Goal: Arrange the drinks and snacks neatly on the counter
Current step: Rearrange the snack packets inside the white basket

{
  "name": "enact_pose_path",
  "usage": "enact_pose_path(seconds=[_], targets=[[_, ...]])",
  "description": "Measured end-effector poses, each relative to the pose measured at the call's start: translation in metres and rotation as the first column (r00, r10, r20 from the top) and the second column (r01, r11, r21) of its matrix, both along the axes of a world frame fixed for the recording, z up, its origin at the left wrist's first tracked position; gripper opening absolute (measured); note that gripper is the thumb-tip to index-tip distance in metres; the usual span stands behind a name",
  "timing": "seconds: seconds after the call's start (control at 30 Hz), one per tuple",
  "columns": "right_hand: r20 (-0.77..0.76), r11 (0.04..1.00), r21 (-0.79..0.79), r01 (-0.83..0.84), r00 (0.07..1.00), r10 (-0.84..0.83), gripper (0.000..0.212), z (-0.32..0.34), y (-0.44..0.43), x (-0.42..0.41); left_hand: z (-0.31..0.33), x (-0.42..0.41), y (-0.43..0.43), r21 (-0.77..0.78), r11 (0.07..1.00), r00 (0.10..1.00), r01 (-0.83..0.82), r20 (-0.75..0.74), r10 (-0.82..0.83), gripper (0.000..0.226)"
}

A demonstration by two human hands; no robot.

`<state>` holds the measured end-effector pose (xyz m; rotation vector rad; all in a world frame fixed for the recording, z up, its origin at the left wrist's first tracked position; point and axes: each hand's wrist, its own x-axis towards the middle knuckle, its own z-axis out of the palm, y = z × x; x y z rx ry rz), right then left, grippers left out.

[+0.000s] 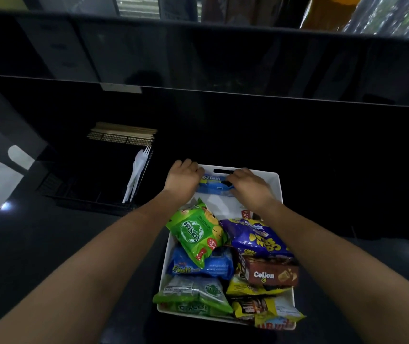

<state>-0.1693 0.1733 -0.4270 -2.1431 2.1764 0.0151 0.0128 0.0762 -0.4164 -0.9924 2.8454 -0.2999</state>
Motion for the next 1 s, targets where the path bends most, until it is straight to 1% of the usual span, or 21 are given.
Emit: enact_pose_path(seconds=[0.03,0.1,0.2,0.27,0.33,0.4,0.47,0.53,0.6,0.73,0.87,0.93,1.0], targets=[[0.0,1.0,0.014,0.007,1.0,-0.007,0.044,0.001,0.0,-0.001,0.0,0.001,0.001,-0.018,1.0,1.0,0.004,-0.011,-0.005,0.037],[0.004,0.999,0.036,0.019,1.0,-0.019,0.045,0.003,0.001,-0.003,-0.003,0.001,0.003,-0.007,1.0,0.999,0.016,-0.037,-0.016,0.038],[0.064,0.998,0.021,0.055,0.996,-0.056,0.045,0.014,0.008,-0.012,0.003,0.0,0.004,-0.054,0.998,1.0,0.012,-0.028,-0.013,0.042],[0.057,0.998,-0.025,0.057,0.997,-0.055,0.038,0.021,0.018,-0.02,0.006,-0.005,0.006,0.011,1.0,1.0,0.004,-0.012,-0.004,0.045],[0.0,0.999,-0.024,0.04,0.999,-0.04,0.028,0.025,0.031,-0.028,0.004,-0.011,0.009,0.064,0.998,1.0,0.019,-0.019,-0.018,0.046],[-0.036,0.998,0.053,0.043,0.999,-0.041,0.023,0.027,0.045,-0.031,0.005,-0.018,0.016,0.091,0.995,0.999,0.033,-0.033,-0.03,0.047],[-0.09,0.987,0.163,0.01,0.996,0.005,0.02,0.025,0.055,-0.029,0.004,-0.026,0.024,0.104,0.993,0.998,0.048,-0.038,-0.044,0.048],[-0.147,0.966,0.254,-0.054,0.985,0.093,0.023,0.019,0.061,-0.026,0.001,-0.033,0.03,0.113,0.993,0.999,0.039,-0.021,-0.037,0.047],[-0.171,0.954,0.289,-0.083,0.976,0.136,0.027,0.012,0.064,-0.024,-0.003,-0.037,0.033,0.123,0.992,1.0,0.025,-0.012,-0.023,0.045],[-0.184,0.944,0.313,-0.106,0.968,0.169,0.033,0.004,0.066,-0.025,-0.009,-0.038,0.034,0.167,0.986,0.999,-0.004,-0.035,0.01,0.045],[-0.203,0.937,0.33,-0.112,0.961,0.187,0.036,-0.005,0.066,-0.024,-0.011,-0.036,0.035,0.198,0.979,0.997,-0.054,-0.046,0.064,0.049],[-0.196,0.944,0.309,-0.112,0.964,0.179,0.042,-0.008,0.066,-0.023,-0.011,-0.036,0.036,0.195,0.979,0.996,-0.053,-0.055,0.064,0.05],[-0.148,0.957,0.274,-0.09,0.98,0.135,0.052,-0.009,0.066,-0.023,-0.012,-0.035,0.037,0.173,0.983,0.996,-0.058,-0.055,0.069,0.052]])
